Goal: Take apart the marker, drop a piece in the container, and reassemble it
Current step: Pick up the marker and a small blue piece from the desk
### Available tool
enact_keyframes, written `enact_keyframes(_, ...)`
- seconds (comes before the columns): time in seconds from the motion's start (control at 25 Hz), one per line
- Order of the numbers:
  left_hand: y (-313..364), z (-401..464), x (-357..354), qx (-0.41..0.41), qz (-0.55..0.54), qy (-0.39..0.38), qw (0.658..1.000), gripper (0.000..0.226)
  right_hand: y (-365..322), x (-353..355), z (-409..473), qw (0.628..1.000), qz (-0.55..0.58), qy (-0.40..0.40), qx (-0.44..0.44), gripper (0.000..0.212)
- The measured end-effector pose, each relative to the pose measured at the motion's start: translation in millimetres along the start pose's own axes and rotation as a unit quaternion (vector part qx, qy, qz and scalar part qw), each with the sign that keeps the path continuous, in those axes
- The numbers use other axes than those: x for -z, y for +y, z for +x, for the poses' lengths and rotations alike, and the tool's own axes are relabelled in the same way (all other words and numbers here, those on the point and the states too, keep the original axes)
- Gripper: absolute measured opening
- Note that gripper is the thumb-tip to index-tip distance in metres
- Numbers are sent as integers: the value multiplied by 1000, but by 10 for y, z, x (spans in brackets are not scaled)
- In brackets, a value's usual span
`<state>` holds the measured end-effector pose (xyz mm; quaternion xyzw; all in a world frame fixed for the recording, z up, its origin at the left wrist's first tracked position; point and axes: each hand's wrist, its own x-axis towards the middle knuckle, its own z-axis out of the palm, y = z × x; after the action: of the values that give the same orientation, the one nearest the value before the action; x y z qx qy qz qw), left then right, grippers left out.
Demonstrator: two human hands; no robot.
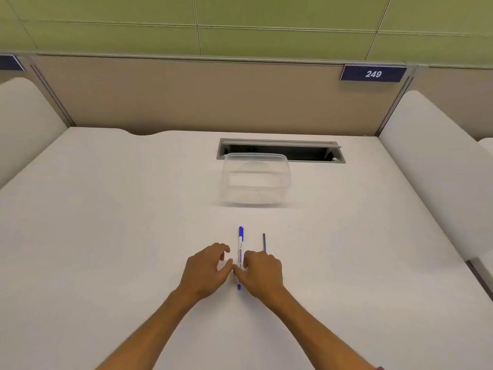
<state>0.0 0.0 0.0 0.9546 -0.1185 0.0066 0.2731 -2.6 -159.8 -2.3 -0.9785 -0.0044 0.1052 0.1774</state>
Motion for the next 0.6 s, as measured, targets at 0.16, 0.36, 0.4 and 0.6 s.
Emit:
enact_keyframes(0.16,12,-94,-18,5,10,-6,1000,22,-60,-89,-44,999,-34,14,-4,33)
enact_keyframes(0.36,9,-131,-63,-9,-2,0,1000,28,-15,-77,-65,1000,0,17,-5,31)
enact_keyframes(0.4,31,-118,-57,-21,0,8,1000,31,-5,-38,-77,999,10,29,-9,32)
enact_keyframes(0.6,231,2,77,-158,40,66,984,41,55,299,-203,984,145,99,-27,35)
